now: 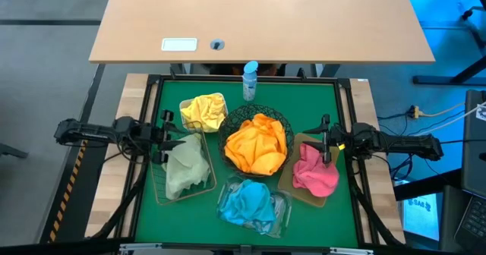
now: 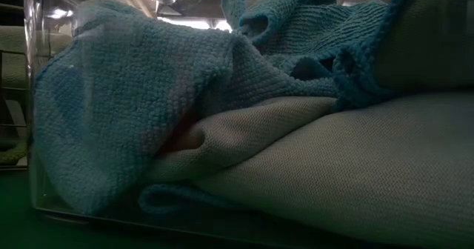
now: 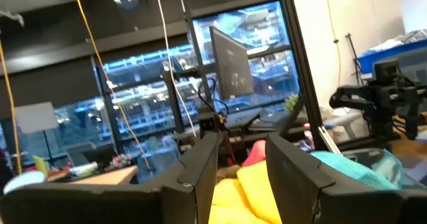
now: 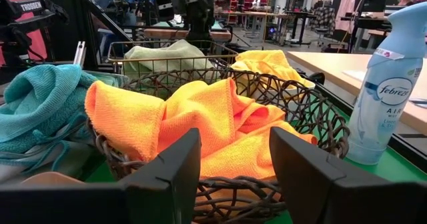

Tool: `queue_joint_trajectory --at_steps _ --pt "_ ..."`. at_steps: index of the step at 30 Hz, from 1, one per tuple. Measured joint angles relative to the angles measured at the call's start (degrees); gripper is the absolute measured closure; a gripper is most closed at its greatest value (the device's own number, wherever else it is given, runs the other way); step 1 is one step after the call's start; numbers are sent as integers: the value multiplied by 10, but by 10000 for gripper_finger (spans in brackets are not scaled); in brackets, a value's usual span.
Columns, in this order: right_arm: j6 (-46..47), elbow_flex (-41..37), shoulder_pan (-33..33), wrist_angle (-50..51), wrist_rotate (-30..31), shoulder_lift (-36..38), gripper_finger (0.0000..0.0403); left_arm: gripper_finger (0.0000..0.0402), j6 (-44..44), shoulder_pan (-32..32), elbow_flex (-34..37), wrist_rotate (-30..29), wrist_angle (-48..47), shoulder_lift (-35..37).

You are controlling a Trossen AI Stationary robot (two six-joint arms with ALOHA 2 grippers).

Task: Sort microfiber towel by color & place in baskets
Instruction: Return to Home Position

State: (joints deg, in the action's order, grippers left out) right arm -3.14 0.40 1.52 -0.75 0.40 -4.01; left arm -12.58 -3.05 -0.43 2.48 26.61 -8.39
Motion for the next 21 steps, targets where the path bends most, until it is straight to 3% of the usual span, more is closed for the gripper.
queue_joint_trajectory --at_steps 10,21 --pt "0 0 0 0 0 0 224 280 -23 1 0 -4 -92 84" --pt "0 0 0 0 0 0 224 280 -26 2 0 -15 -137 83"
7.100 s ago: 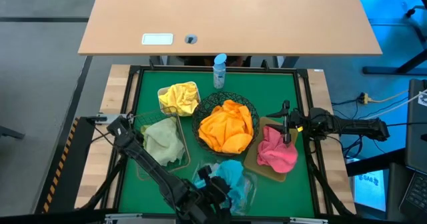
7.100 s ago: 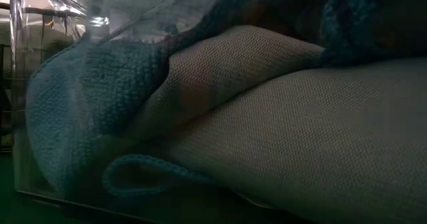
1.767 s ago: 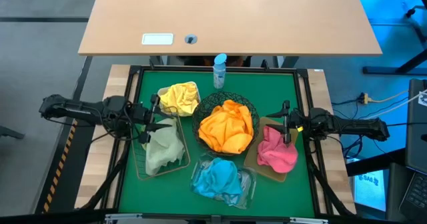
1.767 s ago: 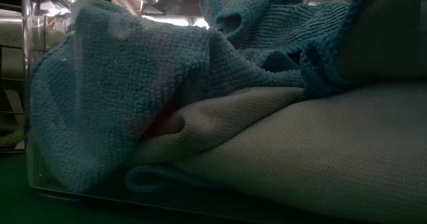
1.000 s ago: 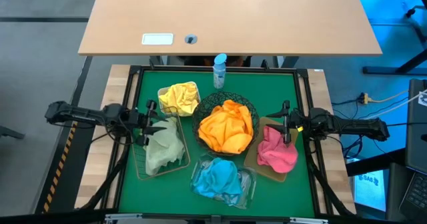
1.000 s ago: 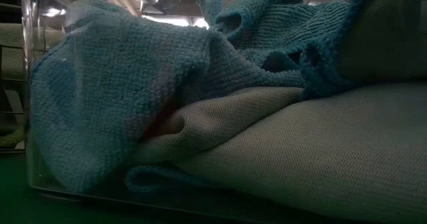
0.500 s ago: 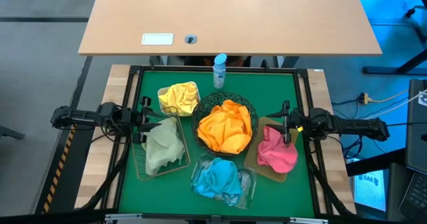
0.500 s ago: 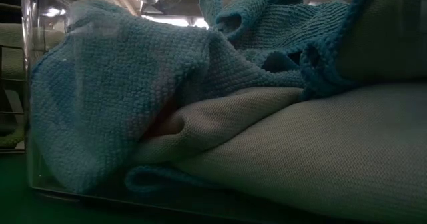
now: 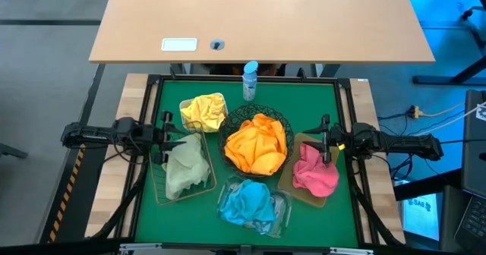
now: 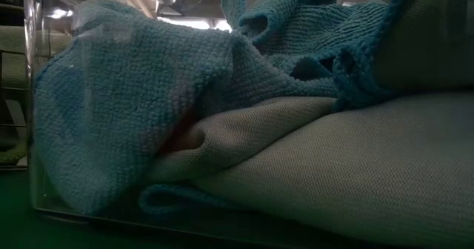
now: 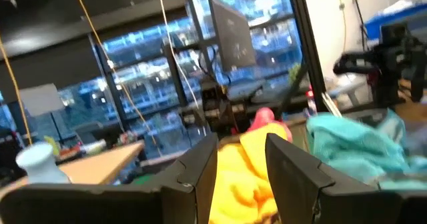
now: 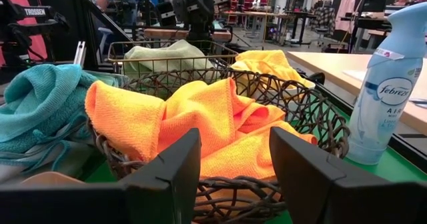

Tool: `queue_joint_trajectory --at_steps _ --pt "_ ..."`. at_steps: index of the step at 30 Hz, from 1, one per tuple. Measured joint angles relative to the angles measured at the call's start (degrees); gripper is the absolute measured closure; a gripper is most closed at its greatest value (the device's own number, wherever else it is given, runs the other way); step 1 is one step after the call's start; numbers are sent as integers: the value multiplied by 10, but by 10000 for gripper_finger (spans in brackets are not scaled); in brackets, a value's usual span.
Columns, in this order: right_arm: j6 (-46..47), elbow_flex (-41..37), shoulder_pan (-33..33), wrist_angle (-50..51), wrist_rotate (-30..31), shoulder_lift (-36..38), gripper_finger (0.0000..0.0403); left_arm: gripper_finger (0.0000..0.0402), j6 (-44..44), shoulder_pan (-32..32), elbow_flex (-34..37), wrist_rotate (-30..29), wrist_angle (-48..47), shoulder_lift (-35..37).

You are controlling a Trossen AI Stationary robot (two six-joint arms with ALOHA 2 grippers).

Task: Sort microfiber towel by color & place in baskets
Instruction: Return to Home Position

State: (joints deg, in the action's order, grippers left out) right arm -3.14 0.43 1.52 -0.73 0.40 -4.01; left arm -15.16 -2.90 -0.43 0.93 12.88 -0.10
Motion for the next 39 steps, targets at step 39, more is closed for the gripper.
queue_joint_trajectory --at_steps 39 --pt "0 0 0 0 0 0 224 280 41 0 0 11 -117 0"
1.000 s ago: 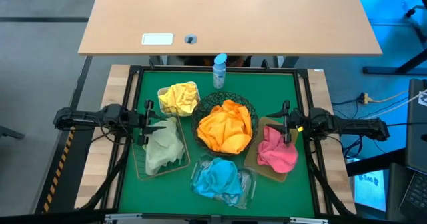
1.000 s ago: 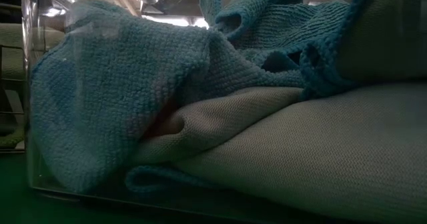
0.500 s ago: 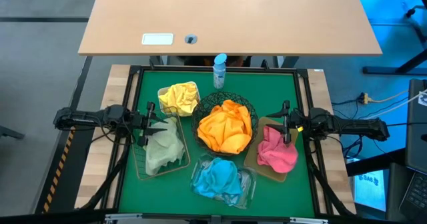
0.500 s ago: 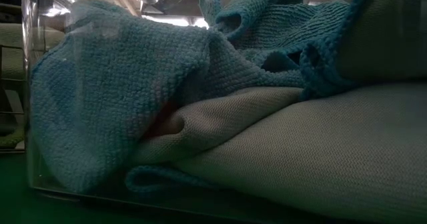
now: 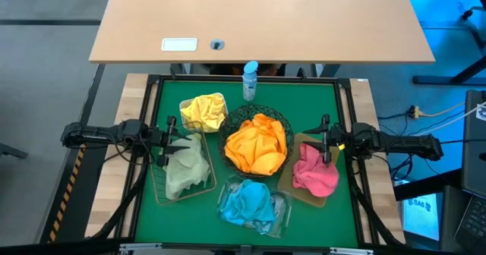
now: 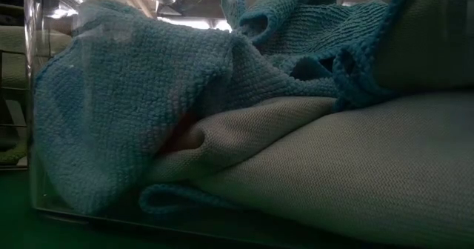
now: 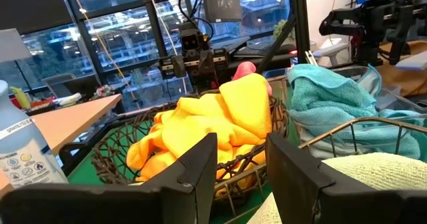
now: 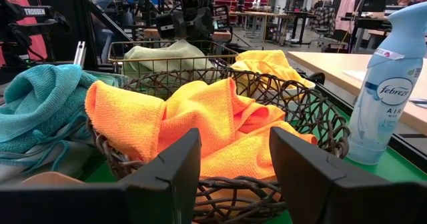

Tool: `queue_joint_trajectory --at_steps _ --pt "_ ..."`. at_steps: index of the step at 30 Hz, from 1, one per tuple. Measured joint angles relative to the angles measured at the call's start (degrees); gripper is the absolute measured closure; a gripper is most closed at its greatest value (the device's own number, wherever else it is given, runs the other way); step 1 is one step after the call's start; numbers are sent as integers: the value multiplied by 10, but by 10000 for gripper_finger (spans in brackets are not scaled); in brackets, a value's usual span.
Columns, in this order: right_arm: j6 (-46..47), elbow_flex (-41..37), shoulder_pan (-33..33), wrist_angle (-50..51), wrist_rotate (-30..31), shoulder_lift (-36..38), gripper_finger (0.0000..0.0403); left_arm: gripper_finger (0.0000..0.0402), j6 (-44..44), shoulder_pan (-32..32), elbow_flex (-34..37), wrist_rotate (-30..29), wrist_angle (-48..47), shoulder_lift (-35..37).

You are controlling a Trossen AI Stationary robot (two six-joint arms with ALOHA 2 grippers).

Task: Sort microfiber towel by color & place in baskets
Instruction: Return to Home Position

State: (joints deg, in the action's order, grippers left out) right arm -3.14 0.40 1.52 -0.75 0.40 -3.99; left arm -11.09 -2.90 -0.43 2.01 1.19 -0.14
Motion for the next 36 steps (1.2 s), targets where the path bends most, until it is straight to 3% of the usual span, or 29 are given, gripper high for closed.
queue_joint_trajectory --at_steps 36 --pt "0 0 0 0 0 0 224 280 0 0 0 -13 -4 0"
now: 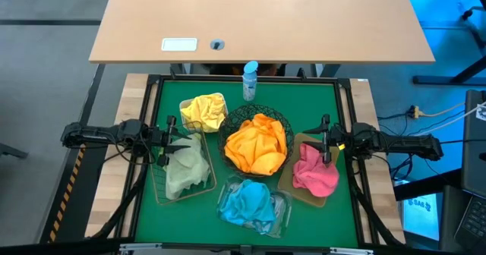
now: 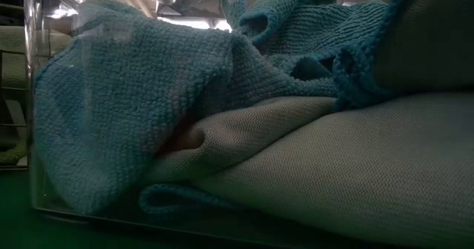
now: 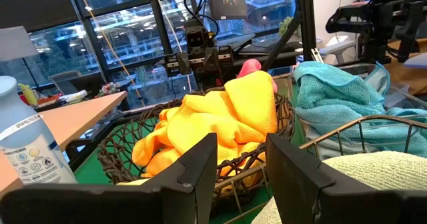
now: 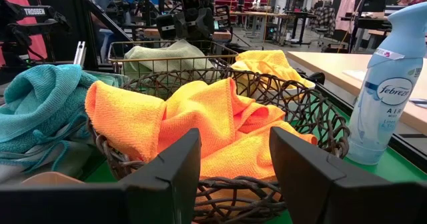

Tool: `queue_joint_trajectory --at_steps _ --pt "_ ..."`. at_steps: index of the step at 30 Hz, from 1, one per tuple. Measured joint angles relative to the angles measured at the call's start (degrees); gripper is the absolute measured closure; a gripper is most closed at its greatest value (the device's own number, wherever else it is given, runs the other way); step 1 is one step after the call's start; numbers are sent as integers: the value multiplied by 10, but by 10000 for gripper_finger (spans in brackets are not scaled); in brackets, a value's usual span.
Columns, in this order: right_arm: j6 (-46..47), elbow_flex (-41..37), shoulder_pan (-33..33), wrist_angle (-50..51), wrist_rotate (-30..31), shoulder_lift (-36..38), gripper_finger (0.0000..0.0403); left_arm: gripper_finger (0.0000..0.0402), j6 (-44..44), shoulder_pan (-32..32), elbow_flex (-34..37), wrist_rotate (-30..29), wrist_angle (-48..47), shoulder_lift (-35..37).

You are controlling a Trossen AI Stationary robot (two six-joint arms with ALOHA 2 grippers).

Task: Sort microfiber towel by color & place in baskets
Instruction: Return to Home Position

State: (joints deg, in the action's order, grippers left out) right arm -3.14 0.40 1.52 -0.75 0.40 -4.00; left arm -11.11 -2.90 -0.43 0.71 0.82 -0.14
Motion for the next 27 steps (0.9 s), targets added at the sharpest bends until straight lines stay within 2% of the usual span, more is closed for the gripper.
queue_joint_trajectory --at_steps 7,27 --pt "0 0 0 0 0 40 224 280 0 0 0 0 0 0" --pt "0 0 0 -2 0 39 224 280 0 0 0 -1 0 0"
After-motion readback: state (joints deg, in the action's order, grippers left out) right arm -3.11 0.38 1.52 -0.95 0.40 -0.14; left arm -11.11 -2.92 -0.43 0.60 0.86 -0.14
